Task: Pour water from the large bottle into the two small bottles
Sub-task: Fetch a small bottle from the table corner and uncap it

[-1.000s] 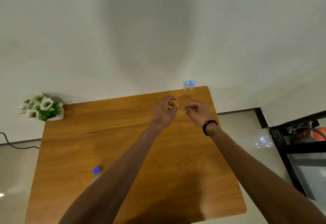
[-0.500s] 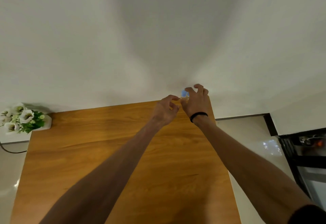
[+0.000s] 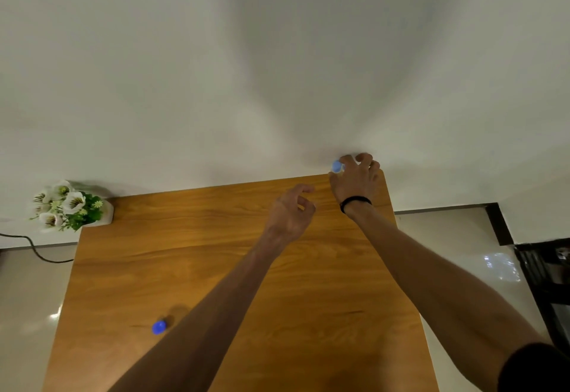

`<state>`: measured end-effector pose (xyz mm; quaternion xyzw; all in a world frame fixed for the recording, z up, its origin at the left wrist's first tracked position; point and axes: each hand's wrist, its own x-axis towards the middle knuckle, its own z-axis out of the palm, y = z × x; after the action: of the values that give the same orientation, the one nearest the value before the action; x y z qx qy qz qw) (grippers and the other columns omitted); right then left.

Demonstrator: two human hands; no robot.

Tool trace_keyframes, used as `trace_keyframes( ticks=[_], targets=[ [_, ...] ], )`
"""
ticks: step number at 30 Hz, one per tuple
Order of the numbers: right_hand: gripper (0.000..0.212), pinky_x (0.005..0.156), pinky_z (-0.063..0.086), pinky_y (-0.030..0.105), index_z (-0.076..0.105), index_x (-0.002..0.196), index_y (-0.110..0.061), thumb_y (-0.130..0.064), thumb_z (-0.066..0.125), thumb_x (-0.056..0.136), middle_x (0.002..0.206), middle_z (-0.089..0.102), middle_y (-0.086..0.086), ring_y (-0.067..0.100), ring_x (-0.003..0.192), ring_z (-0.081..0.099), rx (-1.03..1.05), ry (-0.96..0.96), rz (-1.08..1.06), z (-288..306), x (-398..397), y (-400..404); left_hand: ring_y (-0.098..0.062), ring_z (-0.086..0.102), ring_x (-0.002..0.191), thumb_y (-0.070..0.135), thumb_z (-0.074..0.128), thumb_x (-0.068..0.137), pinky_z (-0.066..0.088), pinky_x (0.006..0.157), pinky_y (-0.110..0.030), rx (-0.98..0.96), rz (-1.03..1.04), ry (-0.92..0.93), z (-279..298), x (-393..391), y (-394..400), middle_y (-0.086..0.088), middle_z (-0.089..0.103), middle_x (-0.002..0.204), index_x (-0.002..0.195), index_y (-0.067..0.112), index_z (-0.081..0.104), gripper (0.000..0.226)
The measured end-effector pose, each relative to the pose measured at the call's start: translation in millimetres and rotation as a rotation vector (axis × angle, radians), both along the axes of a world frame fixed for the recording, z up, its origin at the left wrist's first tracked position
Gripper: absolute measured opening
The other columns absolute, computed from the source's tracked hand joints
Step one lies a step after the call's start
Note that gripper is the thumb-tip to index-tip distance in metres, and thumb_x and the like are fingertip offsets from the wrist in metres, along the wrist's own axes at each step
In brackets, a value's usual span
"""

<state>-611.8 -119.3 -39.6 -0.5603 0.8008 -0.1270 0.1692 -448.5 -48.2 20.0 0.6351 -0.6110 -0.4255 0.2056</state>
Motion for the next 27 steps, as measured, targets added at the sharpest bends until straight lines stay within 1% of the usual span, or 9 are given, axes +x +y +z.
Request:
trace_keyframes(
  ticks=[3, 5, 10, 13, 16, 20, 25, 27],
  targets=[
    [0.032, 0.095, 0.046, 0.043, 0.068, 0.121, -0.021, -0.034, 0.071, 0.092, 0.135, 0.047, 0.013, 0.035, 0.123, 0.045, -0.015, -0.017, -0.019, -4, 2, -2, -0.014, 0.069, 0.076, 0.022, 0.061, 0.102, 0.051, 0.059, -0.022, -0.005, 0.033, -0.008, 3, 9, 2, -0.001, 0.074, 0.099, 0.132, 0.02, 0.062, 0.03],
    [0.031, 0.095, 0.046, 0.042, 0.069, 0.121, -0.021, -0.034, 0.07, 0.093, 0.135, 0.047, 0.013, 0.034, 0.122, 0.046, -0.018, -0.026, -0.023, -6, 1, -3, -0.013, 0.069, 0.075, 0.021, 0.061, 0.102, 0.049, 0.057, -0.019, -0.004, 0.052, 0.001, 4, 15, 5, -0.001, 0.073, 0.099, 0.131, 0.02, 0.063, 0.03],
    [0.028, 0.095, 0.048, 0.042, 0.071, 0.117, -0.019, -0.032, 0.072, 0.092, 0.135, 0.047, 0.011, 0.033, 0.121, 0.047, -0.038, -0.098, -0.032, -11, -1, -1, -0.005, 0.068, 0.074, 0.021, 0.063, 0.101, 0.051, 0.056, -0.014, -0.015, 0.073, -0.021, 4, 24, 12, 0.008, 0.069, 0.093, 0.13, 0.022, 0.063, 0.029],
    [0.027, 0.094, 0.046, 0.038, 0.071, 0.114, -0.017, -0.03, 0.073, 0.091, 0.137, 0.047, 0.012, 0.033, 0.12, 0.049, -0.06, -0.147, -0.03, -11, -1, 0, -0.004, 0.067, 0.071, 0.02, 0.063, 0.101, 0.046, 0.052, -0.009, -0.013, 0.081, -0.014, 3, 27, 17, 0.009, 0.069, 0.092, 0.129, 0.022, 0.064, 0.029],
    [0.027, 0.092, 0.044, 0.035, 0.071, 0.114, -0.016, -0.028, 0.073, 0.09, 0.136, 0.047, 0.011, 0.033, 0.117, 0.05, -0.085, -0.197, -0.025, -9, -1, 0, -0.005, 0.067, 0.069, 0.019, 0.062, 0.101, 0.046, 0.051, -0.01, -0.01, 0.089, -0.017, 4, 26, 19, 0.004, 0.071, 0.095, 0.131, 0.021, 0.064, 0.03],
    [0.024, 0.085, 0.038, 0.027, 0.072, 0.11, -0.017, -0.029, 0.074, 0.089, 0.134, 0.049, 0.01, 0.031, 0.114, 0.052, -0.118, -0.244, -0.033, -4, 1, 1, -0.001, 0.066, 0.067, 0.019, 0.061, 0.101, 0.046, 0.049, -0.009, -0.005, 0.088, -0.022, 7, 25, 23, 0.011, 0.068, 0.09, 0.131, 0.021, 0.064, 0.029],
    [0.023, 0.082, 0.039, 0.026, 0.071, 0.107, -0.018, -0.031, 0.074, 0.088, 0.131, 0.054, 0.008, 0.027, 0.111, 0.054, -0.193, -0.321, -0.058, 13, 3, 11, 0.008, 0.064, 0.061, 0.02, 0.062, 0.101, 0.044, 0.048, -0.008, -0.014, 0.095, -0.02, 12, 25, 28, 0.012, 0.067, 0.088, 0.129, 0.02, 0.064, 0.028],
    [0.022, 0.082, 0.037, 0.022, 0.071, 0.105, -0.019, -0.033, 0.074, 0.088, 0.129, 0.059, 0.008, 0.021, 0.108, 0.055, -0.245, -0.363, -0.09, 24, 4, 20, 0.002, 0.065, 0.063, 0.02, 0.062, 0.101, 0.044, 0.049, -0.008, -0.016, 0.093, -0.018, 16, 24, 32, 0.007, 0.071, 0.092, 0.129, 0.02, 0.064, 0.028]
  ],
)
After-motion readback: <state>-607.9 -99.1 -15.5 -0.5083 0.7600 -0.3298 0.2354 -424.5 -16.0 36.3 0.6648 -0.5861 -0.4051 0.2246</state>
